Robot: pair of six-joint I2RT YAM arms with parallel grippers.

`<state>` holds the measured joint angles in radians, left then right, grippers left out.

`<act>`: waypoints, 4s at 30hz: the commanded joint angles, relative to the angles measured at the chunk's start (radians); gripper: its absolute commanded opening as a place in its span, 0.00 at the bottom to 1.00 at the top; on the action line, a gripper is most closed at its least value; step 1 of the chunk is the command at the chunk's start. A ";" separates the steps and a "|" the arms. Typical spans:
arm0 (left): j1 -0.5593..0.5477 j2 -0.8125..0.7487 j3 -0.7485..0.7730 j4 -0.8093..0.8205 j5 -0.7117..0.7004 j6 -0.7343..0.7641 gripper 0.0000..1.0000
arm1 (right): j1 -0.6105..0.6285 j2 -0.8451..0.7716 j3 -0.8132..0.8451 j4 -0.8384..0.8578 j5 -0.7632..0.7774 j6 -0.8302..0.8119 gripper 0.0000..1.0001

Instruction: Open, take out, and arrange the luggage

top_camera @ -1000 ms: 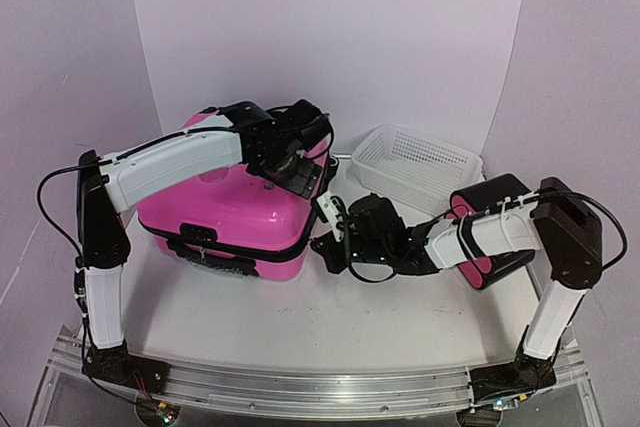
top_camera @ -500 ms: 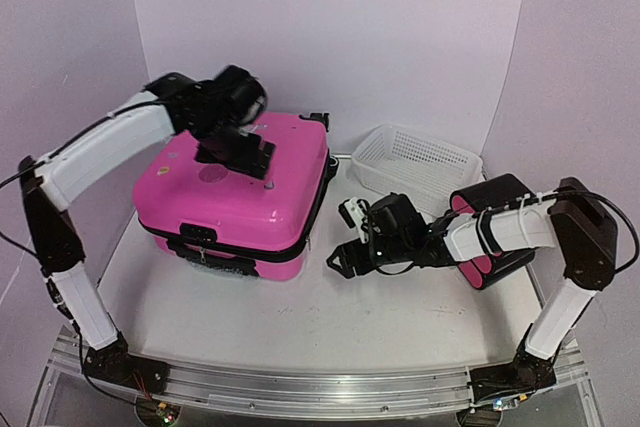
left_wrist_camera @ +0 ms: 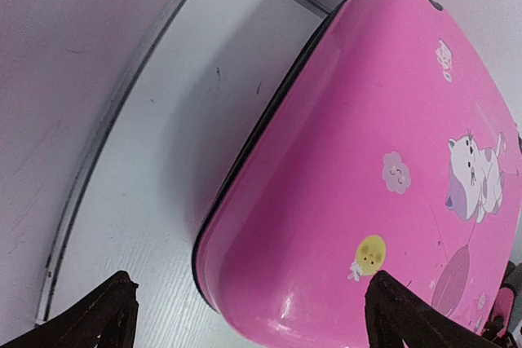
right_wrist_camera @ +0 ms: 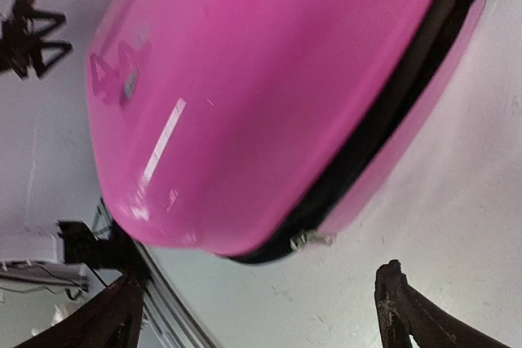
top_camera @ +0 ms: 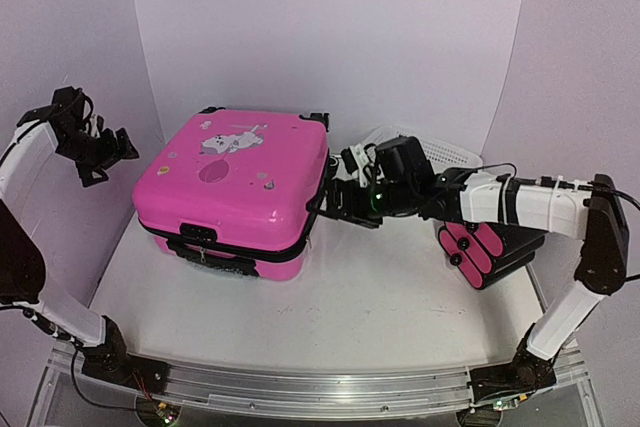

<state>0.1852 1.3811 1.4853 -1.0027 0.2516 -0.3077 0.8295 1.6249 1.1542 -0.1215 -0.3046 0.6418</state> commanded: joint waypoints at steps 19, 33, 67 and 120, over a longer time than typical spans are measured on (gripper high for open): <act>-0.260 -0.197 -0.477 0.234 0.312 -0.059 0.78 | -0.091 0.328 0.474 -0.117 -0.082 0.063 0.87; -0.669 -0.334 -0.494 0.294 0.167 -0.294 0.82 | -0.268 0.635 0.975 -0.549 -0.190 -0.297 0.92; -0.489 -0.084 -0.305 0.318 0.222 -0.197 0.79 | -0.146 0.162 0.132 0.246 0.027 0.315 0.68; -0.773 -0.311 -0.284 0.241 -0.032 -0.248 0.99 | 0.163 0.227 -0.301 0.771 0.680 -0.468 0.43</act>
<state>-0.5880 1.0939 1.1400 -0.7433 0.2642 -0.5831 0.9718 1.7969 0.7956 0.5625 0.2649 0.2043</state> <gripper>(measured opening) 0.993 0.419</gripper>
